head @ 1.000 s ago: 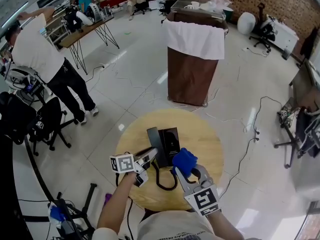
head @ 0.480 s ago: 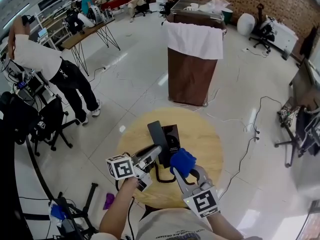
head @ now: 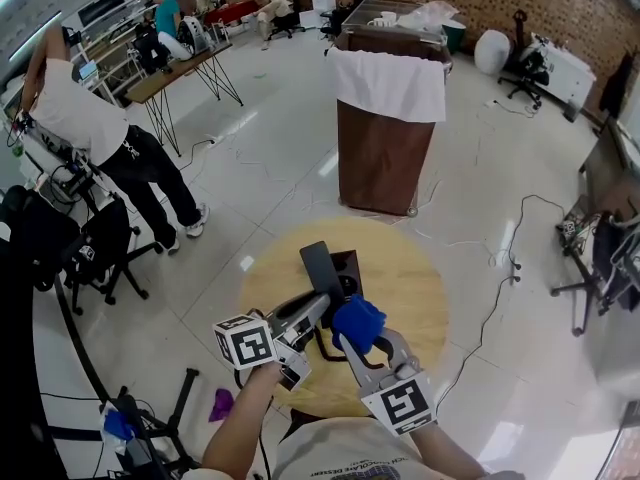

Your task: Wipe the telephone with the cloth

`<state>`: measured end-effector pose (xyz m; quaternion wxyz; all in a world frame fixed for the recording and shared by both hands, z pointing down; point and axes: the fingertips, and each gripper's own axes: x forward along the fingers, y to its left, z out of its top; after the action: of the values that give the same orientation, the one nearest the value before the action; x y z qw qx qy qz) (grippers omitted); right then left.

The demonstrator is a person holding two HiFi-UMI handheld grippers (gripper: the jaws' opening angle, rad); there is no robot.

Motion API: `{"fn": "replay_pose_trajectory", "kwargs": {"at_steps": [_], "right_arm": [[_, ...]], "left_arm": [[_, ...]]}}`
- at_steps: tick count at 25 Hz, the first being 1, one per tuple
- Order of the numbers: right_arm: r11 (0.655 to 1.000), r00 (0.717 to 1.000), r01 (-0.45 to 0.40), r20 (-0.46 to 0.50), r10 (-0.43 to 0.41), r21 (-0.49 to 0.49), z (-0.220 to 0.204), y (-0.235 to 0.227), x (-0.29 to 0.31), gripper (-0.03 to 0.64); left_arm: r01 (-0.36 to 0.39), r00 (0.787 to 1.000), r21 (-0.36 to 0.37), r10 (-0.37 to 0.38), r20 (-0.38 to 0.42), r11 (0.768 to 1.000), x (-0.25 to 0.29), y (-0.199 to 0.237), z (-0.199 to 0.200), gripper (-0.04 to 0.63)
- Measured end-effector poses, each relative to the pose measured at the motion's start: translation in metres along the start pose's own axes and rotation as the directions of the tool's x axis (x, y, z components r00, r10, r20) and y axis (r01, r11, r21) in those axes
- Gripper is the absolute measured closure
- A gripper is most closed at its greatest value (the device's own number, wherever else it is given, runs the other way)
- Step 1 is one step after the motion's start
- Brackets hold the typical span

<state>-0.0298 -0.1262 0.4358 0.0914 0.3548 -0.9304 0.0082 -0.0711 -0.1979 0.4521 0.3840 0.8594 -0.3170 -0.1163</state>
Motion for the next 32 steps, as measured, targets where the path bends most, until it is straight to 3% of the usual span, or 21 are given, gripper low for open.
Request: {"fn": "replay_pose_trajectory", "kwargs": {"at_steps": [32], "right_arm": [[0.981,0.982,0.064,0.188,-0.029,-0.185,0.109,-0.038,0.014,0.557]], "left_arm": [[0.006,0.997,0.149,0.006,-0.079,0.989,0.003,-0.046,-0.030,0.531]]}}
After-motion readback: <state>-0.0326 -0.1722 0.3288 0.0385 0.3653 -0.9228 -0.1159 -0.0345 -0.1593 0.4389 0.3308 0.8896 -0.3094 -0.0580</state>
